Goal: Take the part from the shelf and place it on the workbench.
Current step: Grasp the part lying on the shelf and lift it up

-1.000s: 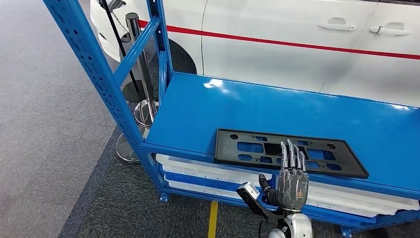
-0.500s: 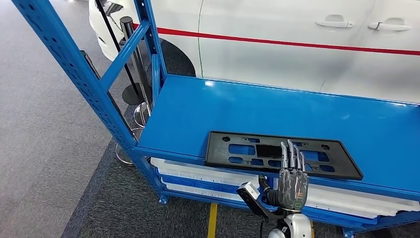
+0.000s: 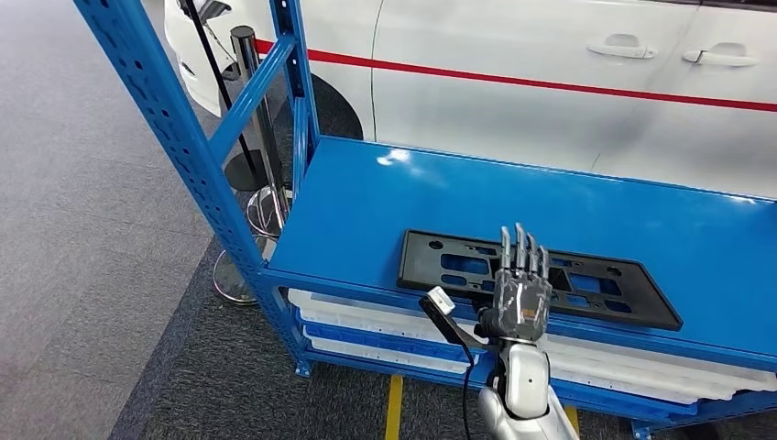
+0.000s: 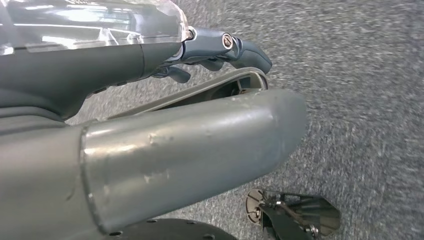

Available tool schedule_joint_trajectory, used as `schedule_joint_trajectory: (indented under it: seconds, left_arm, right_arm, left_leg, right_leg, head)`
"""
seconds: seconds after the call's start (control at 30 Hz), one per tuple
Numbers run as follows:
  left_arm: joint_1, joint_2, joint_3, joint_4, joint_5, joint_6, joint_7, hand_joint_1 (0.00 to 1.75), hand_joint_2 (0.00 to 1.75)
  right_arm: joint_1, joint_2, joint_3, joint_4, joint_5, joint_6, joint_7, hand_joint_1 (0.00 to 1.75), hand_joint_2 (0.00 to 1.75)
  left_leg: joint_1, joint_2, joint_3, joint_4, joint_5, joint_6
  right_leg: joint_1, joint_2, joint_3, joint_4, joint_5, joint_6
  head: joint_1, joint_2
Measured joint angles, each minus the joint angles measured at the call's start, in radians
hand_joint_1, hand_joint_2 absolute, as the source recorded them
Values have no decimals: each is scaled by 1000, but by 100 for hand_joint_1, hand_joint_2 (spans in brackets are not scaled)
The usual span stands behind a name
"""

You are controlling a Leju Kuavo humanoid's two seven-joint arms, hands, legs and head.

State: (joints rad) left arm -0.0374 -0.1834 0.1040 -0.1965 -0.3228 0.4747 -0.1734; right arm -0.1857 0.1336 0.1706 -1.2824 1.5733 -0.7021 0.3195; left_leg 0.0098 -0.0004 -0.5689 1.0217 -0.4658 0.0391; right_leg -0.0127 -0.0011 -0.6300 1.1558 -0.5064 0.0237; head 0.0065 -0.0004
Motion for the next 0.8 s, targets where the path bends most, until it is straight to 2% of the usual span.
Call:
schedule_joint_trajectory:
  seconds: [0.03,0.07,0.13,0.2,0.23,0.27,0.33,0.37,0.4,0.43,0.47,0.5,0.53,0.57,0.63,0.7,0.77,0.8]
  left_arm:
    - [-2,0,-4,0,-5,-2,-1,0,0]
    - [-4,0,-6,0,-9,-5,-3,0,0]
    - [-6,0,-12,0,-18,-13,-4,0,0]
    - [-5,11,-16,0,-23,-36,-8,0,0]
    - [-3,22,-18,0,-24,-57,-13,0,0]
    - [1,37,-18,0,-24,-82,-20,0,0]
    - [9,71,-19,0,-22,-122,-35,0,0]
    - [13,88,-19,1,-21,-135,-39,0,0]
    - [17,106,-18,1,-20,-146,-41,0,0]
    - [21,122,-18,1,-19,-154,-42,0,0]
    - [24,136,-18,1,-19,-162,-43,0,0]
    - [27,149,-18,1,-19,-167,-43,0,0]
    - [28,159,-18,1,-19,-170,-42,0,0]
    - [28,167,-18,1,-17,-172,-40,0,0]
    - [27,178,-15,2,-10,-176,-35,0,0]
    - [27,185,-10,2,-4,-179,-33,0,0]
    - [26,189,-4,2,-4,-181,-30,0,0]
    - [27,191,-2,2,-7,-182,-29,0,0]
  right_arm:
    - [-37,-17,13,35,0,0,6,0,175]
    - [-72,-32,26,71,0,0,19,0,175]
    - [-135,-65,60,142,0,0,59,0,175]
    - [-183,-96,88,207,0,0,90,0,175]
    - [-200,-109,94,232,0,0,94,0,175]
    - [-214,-123,95,253,0,0,89,0,175]
    - [-228,-147,87,285,0,0,67,0,175]
    - [-230,-157,80,300,0,0,58,0,175]
    - [-231,-167,72,315,0,0,50,0,175]
    - [-232,-176,64,328,0,0,45,0,175]
    - [-235,-183,58,339,0,-1,41,0,175]
    - [-238,-190,52,348,0,-1,39,0,175]
    - [-243,-196,47,356,0,-1,37,0,175]
    - [-247,-203,43,366,0,-1,37,0,175]
    - [-257,-217,38,387,0,-1,45,0,175]
    - [-267,-230,37,409,0,-1,55,82,175]
    - [-272,-243,28,432,-3,-1,46,170,175]
    - [-273,-249,19,445,-6,-1,33,175,175]
  left_leg:
    - [-2,0,0,1,0,-2]
    - [-3,-1,-2,1,1,-6]
    - [-5,-2,-6,-1,4,-17]
    - [-5,-3,-9,3,0,-28]
    - [-5,-3,-17,22,-14,-32]
    - [-5,-3,-35,62,-38,-36]
    - [-2,-2,-95,190,-99,-41]
    - [-1,-2,-125,249,-119,-43]
    - [-1,-2,-143,279,-120,-43]
    - [-1,-2,-142,271,-101,-42]
    - [-1,-2,-122,224,-66,-40]
    - [-1,-2,-90,152,-27,-36]
    - [-3,-2,-59,85,-1,-32]
    - [-4,-3,-36,38,13,-29]
    - [-7,-3,-23,9,12,-23]
    - [-4,-3,-20,2,16,-14]
    - [0,-1,-16,-8,22,-2]
    - [1,-1,-16,-10,23,2]
  right_leg:
    - [3,1,29,-65,25,-5]
    - [6,1,47,-107,37,-9]
    - [11,2,52,-129,36,-15]
    - [5,1,54,-137,42,-25]
    - [2,-1,56,-142,44,-31]
    - [-1,-3,58,-147,47,-37]
    - [2,-5,59,-147,47,-43]
    - [3,-5,59,-146,46,-44]
    - [4,-5,60,-145,44,-45]
    - [5,-4,61,-143,42,-46]
    - [5,-3,63,-141,39,-45]
    - [5,-2,66,-138,35,-43]
    - [7,-2,67,-135,31,-39]
    - [9,-2,67,-132,28,-35]
    - [12,-2,64,-130,27,-26]
    - [11,0,66,-128,24,-17]
    - [9,1,45,-79,-10,-6]
    - [7,1,19,-26,-39,-1]
  head:
    - [0,0]
    - [0,0]
    - [0,0]
    - [0,0]
    - [0,0]
    - [0,0]
    - [0,0]
    - [0,0]
    - [-1,0]
    - [-1,0]
    - [-1,0]
    - [-1,0]
    - [-1,0]
    - [-1,0]
    - [0,0]
    - [0,0]
    - [0,0]
    - [0,0]
